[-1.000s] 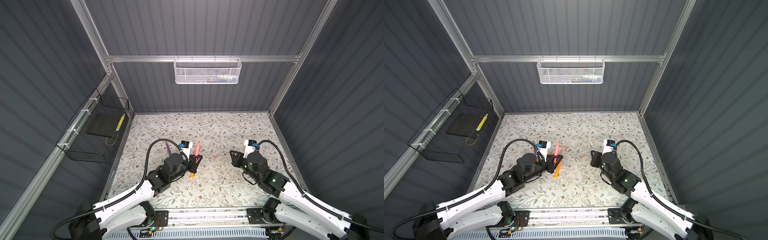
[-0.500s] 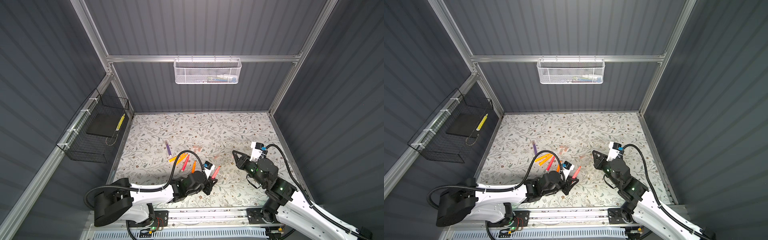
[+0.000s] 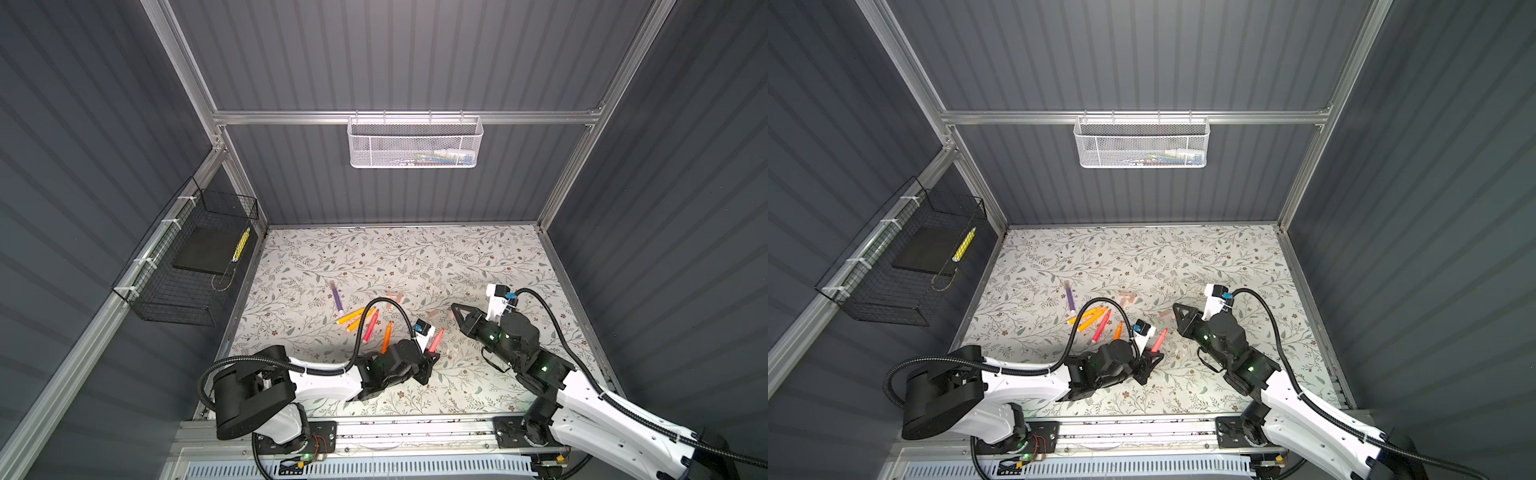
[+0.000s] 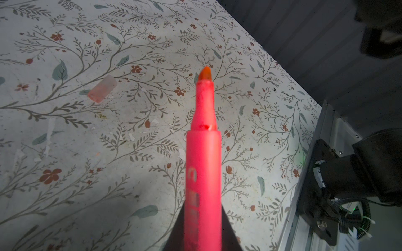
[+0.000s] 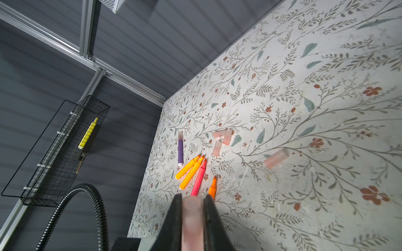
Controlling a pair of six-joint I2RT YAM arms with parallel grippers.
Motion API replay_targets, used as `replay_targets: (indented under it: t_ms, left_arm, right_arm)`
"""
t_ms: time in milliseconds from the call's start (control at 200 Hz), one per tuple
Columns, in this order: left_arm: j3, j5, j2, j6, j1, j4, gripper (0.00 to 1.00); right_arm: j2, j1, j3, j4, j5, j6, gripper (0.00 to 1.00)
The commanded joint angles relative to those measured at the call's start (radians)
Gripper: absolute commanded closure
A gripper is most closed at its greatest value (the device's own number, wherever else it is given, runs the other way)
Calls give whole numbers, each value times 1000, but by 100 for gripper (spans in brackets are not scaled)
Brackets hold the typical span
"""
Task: Insert the pens into the pen caps
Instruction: 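Bring the pink cap down over the marker tip held by the left gripper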
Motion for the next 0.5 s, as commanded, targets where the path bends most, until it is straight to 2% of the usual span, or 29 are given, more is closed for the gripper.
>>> replay_targets:
  t_ms: [0, 490]
  left_arm:
    - [37, -42, 9, -19, -9, 10, 100]
    - [49, -36, -15, -16, -9, 26, 100]
  right_arm:
    - [14, 19, -14, 67, -9, 16, 100]
    - [43, 43, -35, 90, 42, 17, 100]
